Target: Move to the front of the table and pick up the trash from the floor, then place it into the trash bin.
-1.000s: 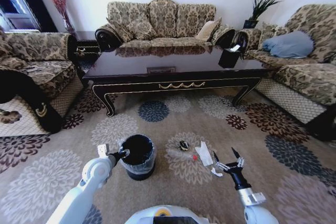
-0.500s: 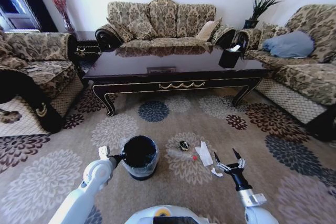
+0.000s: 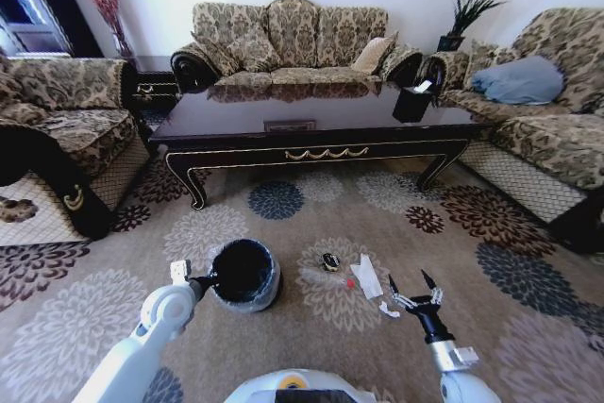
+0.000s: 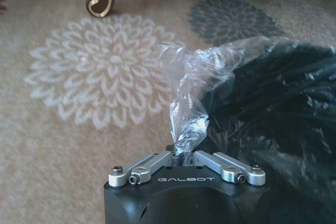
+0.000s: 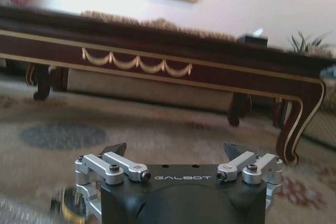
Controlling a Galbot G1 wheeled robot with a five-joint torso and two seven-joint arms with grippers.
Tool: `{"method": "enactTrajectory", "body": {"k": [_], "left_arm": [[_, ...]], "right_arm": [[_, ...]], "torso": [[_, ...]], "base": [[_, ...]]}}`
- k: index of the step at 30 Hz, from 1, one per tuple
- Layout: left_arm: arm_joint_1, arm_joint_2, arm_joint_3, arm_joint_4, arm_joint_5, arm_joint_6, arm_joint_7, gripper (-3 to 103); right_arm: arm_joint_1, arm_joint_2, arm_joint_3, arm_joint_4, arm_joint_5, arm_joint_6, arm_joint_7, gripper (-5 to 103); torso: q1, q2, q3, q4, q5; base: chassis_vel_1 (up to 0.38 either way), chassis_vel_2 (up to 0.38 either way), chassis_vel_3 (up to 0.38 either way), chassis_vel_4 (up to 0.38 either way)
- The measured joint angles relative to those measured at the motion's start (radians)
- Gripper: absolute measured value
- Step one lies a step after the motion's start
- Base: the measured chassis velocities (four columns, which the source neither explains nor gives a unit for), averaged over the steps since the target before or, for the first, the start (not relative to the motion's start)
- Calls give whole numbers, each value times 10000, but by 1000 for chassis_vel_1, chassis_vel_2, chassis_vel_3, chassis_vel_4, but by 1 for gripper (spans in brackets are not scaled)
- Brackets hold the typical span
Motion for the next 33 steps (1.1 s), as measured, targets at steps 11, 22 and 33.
{"method": "enactTrajectory", "body": {"k": [11,22,33], "left_arm": [[-133,1219,500,-318,-1440,-1,-810,0],[8,1080,560,-452,-1572,-10,-964,0],[29,1135,500,-527,-1576,-11,-966,0]], "right_arm": [[860,-384,-271,-2882,-835,215,-195,100],[2072,-475,-691,-5635,-1124,776,-524,100],[2888,-600,-875,-6742,-1290,1017,-387,89]], "torso": [[0,0,0,2,1],[0,0,0,3,0],[0,1,-1,1,1]], "base": [[0,0,0,0],[0,0,0,0],[0,0,0,0]]}}
